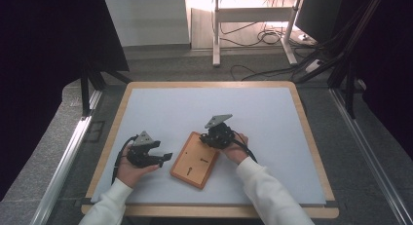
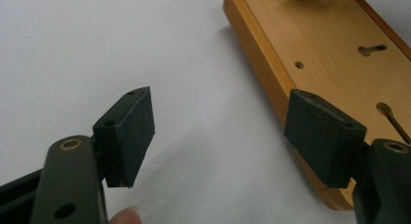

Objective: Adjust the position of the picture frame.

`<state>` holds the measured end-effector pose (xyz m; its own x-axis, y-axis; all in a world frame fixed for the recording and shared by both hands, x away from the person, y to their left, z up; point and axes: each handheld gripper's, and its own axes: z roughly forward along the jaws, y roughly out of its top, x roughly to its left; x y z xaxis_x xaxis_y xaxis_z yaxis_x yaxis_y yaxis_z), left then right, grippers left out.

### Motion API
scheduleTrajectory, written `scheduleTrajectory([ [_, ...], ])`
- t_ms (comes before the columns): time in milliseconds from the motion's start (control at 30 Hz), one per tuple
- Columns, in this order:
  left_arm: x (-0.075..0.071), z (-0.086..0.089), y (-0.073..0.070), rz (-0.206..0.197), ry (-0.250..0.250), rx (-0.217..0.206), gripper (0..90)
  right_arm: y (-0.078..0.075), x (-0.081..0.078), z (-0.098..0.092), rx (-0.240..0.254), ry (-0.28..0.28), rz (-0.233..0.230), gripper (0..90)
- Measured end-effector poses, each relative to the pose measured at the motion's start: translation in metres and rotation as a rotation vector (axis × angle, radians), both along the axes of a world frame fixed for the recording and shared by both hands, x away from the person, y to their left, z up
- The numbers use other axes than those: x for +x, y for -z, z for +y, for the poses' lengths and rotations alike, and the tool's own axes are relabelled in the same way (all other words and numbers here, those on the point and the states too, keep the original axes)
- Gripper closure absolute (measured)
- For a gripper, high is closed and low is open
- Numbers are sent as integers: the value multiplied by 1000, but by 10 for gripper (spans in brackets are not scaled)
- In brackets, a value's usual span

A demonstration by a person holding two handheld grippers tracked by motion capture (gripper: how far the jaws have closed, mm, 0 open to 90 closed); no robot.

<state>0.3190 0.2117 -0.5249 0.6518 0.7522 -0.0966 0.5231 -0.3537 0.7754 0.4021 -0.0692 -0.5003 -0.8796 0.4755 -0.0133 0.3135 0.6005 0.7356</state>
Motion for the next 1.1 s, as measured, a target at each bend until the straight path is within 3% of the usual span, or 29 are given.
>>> scheduleTrajectory([
  [300, 0, 1, 1, 5, 6, -2, 267, 7, 8, 17, -14, -2, 23, 830],
  [333, 0, 1, 1, 7, 9, -1, 266, 7, 10, 13, 24, 6, 33, 743],
  [367, 0, 1, 1, 7, 9, -1, 266, 7, 10, 13, 24, 6, 33, 743],
  [400, 0, 1, 1, 8, 10, 0, 266, 1, 10, 9, 71, 26, 38, 684],
  [467, 0, 0, 1, 7, 10, 0, 266, -3, 9, 6, 70, 29, 28, 668],
  [633, 0, -1, 1, 8, 12, 5, 265, -19, -3, -17, 76, 49, -1, 563],
  [700, 0, -1, 1, 8, 12, 8, 265, -20, -6, -22, 76, 55, -3, 547],
  [933, 0, -1, 1, 9, 8, 7, 269, -17, -33, -71, 85, 111, 12, 459],
  [1100, 0, -1, 1, 8, 5, 11, 268, -18, -46, -94, 105, 145, 4, 430],
])
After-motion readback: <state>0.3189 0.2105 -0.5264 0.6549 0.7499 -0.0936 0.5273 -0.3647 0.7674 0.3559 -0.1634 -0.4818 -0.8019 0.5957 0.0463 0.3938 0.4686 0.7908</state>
